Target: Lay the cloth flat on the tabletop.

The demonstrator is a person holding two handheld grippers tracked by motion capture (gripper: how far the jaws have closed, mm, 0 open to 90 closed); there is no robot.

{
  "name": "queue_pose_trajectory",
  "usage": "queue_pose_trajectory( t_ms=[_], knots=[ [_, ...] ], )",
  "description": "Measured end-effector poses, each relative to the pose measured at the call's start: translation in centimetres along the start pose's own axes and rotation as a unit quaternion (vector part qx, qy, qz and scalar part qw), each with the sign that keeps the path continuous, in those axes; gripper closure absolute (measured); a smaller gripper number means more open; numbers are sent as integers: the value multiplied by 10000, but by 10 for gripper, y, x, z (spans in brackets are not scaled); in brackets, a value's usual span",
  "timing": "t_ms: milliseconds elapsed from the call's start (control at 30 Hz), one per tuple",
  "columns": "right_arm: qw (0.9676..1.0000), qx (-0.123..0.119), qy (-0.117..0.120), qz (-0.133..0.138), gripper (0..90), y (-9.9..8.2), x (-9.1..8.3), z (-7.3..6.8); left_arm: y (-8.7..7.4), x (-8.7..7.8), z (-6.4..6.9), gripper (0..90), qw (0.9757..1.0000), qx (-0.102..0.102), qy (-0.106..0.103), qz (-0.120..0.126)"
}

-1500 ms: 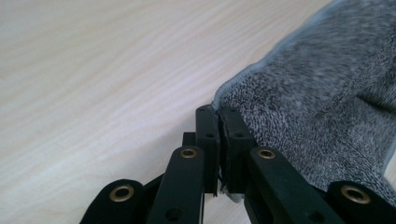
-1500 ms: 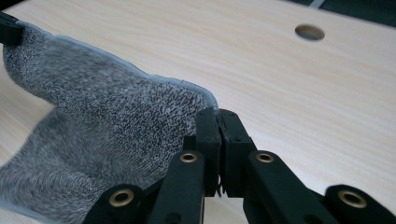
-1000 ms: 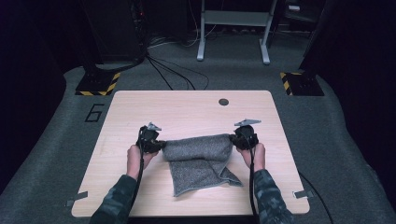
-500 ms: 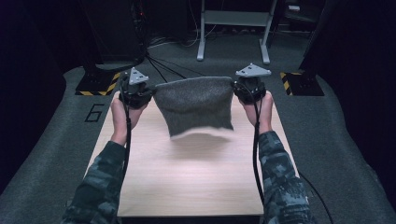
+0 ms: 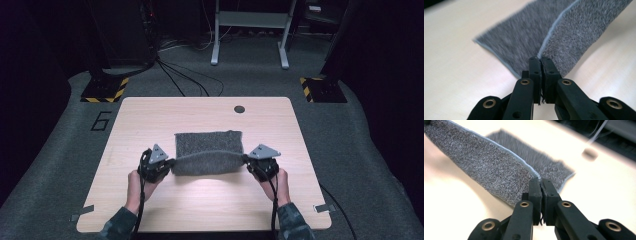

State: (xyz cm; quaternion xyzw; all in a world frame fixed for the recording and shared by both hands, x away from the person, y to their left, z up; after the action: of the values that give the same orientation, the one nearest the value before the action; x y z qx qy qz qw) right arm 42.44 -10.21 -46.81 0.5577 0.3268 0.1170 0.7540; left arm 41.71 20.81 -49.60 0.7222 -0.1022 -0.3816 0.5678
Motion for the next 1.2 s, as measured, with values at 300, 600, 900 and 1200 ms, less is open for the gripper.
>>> queue_pose_trajectory(
  t_ms=[300, 600, 900, 1200],
  knots=[
    [9965, 715, 215, -369, 781, -55, -24, -16, -36, -9, 17, 794, 9980, -494, -369, -146],
    [9926, 1140, -138, -397, 637, -69, -53, -1, -42, -45, 22, 503, 9977, -582, -316, -136],
    [9907, 1243, -257, -482, 285, -59, -28, 7, -38, -29, 0, 304, 9968, -798, 65, -69],
    [9864, 1371, -484, -772, 90, -63, 17, 15, -45, 7, -13, 159, 9942, -846, 432, -500]
  ],
)
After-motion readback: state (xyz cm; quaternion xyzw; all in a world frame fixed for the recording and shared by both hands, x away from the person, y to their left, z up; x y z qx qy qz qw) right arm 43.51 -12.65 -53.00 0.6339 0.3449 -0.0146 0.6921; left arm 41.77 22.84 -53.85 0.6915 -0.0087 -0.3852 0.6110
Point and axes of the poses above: each handheld gripper's, and its own axes: x roughly forward along the jaws, y roughly out of its top, z roughly to its right, the point moved 5 cm from there along x, roughly forward along the jaws, and after that the axes turned 14 degrees about z, right-handed, at the moved point
